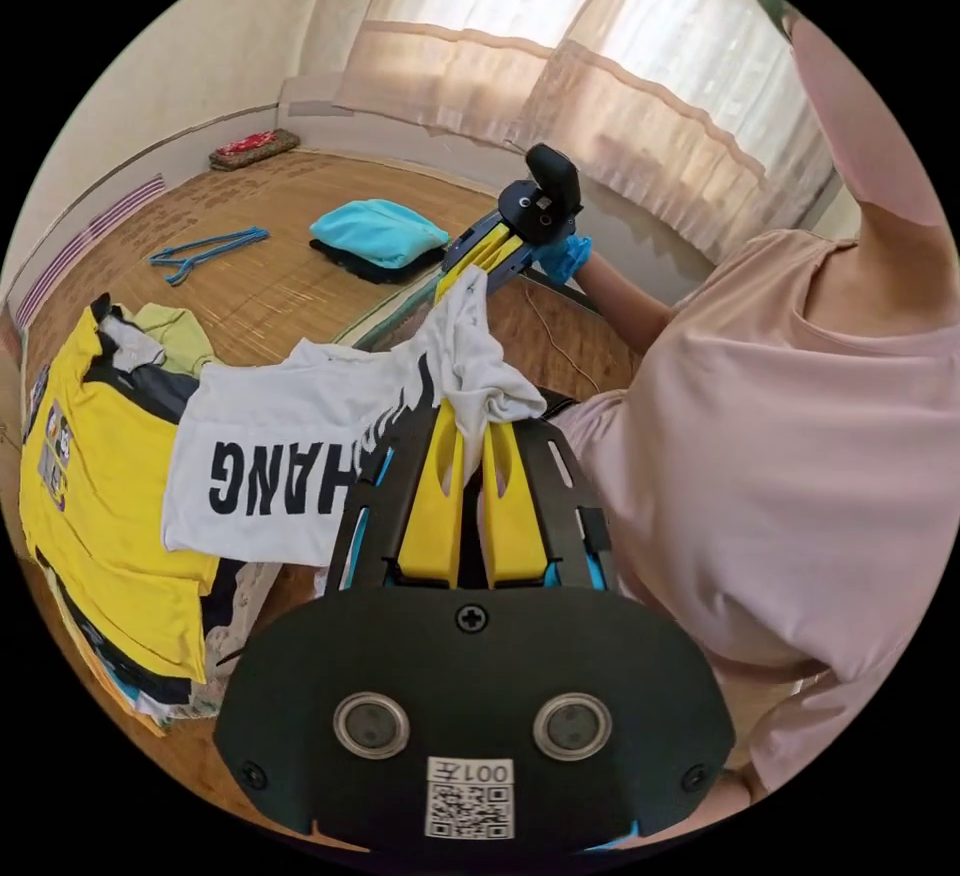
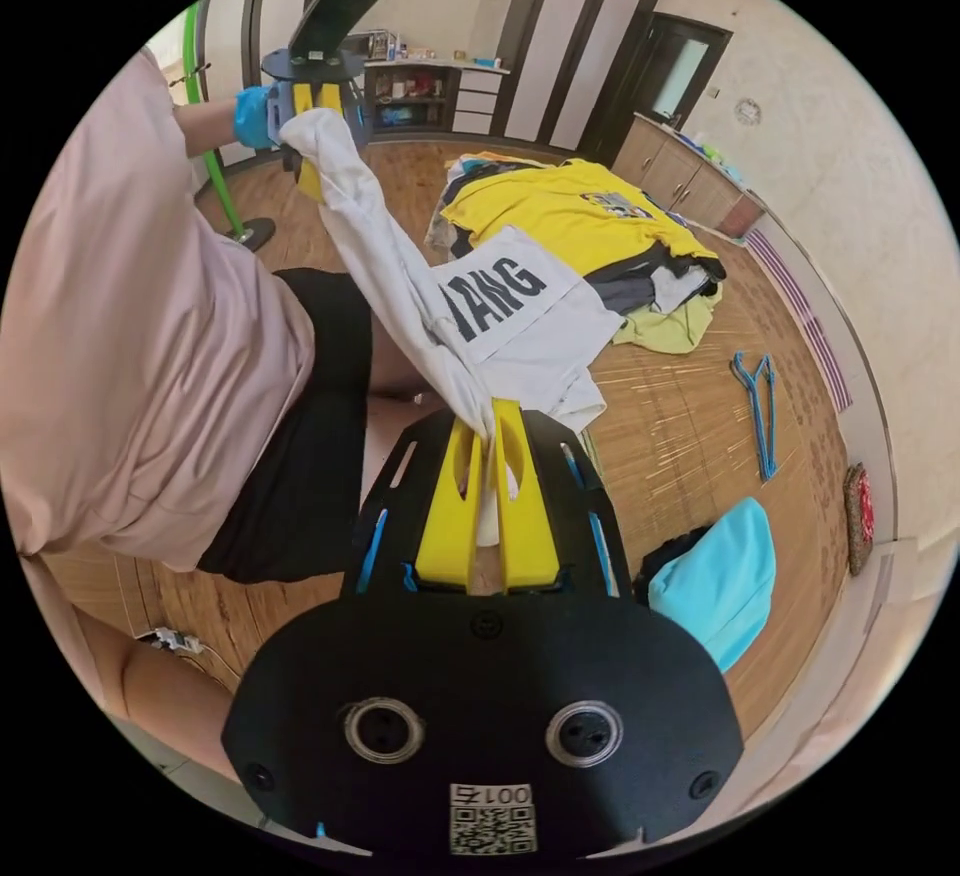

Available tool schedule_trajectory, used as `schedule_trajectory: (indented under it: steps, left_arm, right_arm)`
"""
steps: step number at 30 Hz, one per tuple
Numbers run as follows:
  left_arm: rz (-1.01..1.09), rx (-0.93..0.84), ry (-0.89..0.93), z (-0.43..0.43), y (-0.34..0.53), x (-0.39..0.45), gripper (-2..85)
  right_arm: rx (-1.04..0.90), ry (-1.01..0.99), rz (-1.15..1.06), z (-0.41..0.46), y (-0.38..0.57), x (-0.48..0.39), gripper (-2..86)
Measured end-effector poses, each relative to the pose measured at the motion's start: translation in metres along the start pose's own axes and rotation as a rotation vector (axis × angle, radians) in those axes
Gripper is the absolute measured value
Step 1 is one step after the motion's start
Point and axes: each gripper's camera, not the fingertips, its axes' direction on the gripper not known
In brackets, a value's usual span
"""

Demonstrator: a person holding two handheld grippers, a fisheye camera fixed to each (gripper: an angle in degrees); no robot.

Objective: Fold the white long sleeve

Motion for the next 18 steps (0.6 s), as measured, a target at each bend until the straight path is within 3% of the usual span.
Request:
schedule_trajectory:
  steps: [9,18]
  left_arm:
    - [-0.206,0.164,-0.174,-0.023,0.027,-0.070,-1.0]
    - [-0.470,0.081,-0.219,0.005,0.067,-0.182,-1.0]
  right_arm:
    - [0.063,-0.008,-0.020,0.048,-0.064,0.092,1.9]
    - [-0.079,-0.027,-0.063,0.180,-0.154,0.162,1.9]
